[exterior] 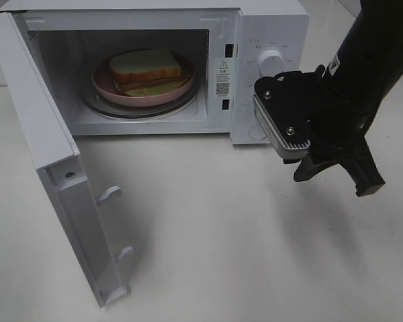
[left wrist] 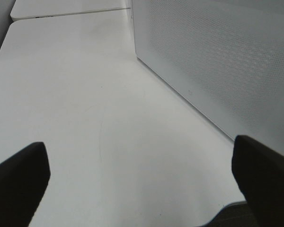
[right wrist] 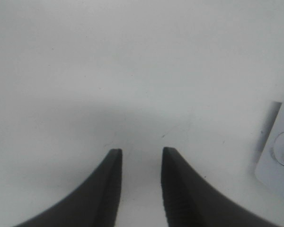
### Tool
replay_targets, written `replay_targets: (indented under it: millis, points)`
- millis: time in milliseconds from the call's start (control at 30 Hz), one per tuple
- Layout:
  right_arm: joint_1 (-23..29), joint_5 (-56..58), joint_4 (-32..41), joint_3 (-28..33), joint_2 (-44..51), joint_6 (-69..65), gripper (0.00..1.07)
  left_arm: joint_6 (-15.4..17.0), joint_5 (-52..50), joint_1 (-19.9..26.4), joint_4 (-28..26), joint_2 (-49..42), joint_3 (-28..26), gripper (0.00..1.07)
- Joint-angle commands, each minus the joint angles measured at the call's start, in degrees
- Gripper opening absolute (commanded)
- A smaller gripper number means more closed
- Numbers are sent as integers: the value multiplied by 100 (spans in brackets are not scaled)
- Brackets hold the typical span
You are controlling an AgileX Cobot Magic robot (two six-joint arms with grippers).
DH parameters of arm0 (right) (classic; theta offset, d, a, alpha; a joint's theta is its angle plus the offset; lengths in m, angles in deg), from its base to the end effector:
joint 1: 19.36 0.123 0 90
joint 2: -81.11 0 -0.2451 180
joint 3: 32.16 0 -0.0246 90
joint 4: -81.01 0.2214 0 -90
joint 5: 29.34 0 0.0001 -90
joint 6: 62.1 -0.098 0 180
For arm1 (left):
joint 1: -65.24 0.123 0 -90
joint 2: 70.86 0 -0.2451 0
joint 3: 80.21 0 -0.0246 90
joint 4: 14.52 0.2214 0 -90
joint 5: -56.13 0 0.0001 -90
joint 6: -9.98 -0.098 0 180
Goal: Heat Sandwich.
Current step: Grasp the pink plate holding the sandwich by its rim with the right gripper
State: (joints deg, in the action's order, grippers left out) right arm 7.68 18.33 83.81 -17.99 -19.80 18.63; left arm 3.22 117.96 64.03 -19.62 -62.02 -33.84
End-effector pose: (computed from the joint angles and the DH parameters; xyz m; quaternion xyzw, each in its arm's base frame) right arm 0.2534 0.1333 0.1986 -0.7905 0.5935 -0.0496 0.1429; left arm 0.0125 -0.0079 0.2628 0.0618 0.8497 -0.0191 0.5232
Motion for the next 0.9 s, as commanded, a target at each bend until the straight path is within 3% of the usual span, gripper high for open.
replay_targets:
  millis: [33,167,200,300,633,767,900]
  points:
    - [-23,-126,-6,-29,52,86,50,17,-34,-40,-34,-46,-6,100]
    - [-23,-321,17,-29,52,-286,78,17,-34,-40,-34,-46,-6,100]
    - [-23,-321,17,-29,52,-286,78,17,-34,-40,-34,-46,-6,100]
    - [-23,-453,34,-29,52,-739,93,17,-34,-40,-34,-46,-6,100]
    - [-17,-613,-46,-29,52,-682,93,17,-34,-40,-34,-46,-6,100]
    - [246,-716,-556,-57,46,-710,91,17,-34,-40,-34,-46,-6,100]
    - [332,-957,-625,-201,46,-751,88,17,-34,-40,-34,-46,-6,100]
